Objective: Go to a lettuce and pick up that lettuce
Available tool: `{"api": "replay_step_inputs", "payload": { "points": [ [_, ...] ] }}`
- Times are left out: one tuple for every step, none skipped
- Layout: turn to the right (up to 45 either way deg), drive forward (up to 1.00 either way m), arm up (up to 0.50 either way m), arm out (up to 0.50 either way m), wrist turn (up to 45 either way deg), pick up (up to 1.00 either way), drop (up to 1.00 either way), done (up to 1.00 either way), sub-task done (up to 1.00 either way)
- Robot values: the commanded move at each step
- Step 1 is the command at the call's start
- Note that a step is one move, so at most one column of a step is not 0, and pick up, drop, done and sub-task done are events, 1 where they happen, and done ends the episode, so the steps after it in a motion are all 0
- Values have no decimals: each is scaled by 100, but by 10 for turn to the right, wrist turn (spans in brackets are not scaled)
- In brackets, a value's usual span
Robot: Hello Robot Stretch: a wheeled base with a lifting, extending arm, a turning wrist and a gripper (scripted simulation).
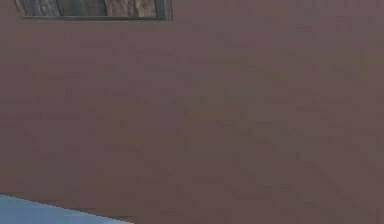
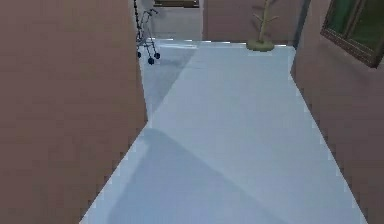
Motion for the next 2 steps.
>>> {"api": "replay_step_inputs", "payload": {
  "points": [
    [0,30,0,0,0,0,0,0,0],
    [-450,0,0,0,0,0,0,0,0]
  ]
}}
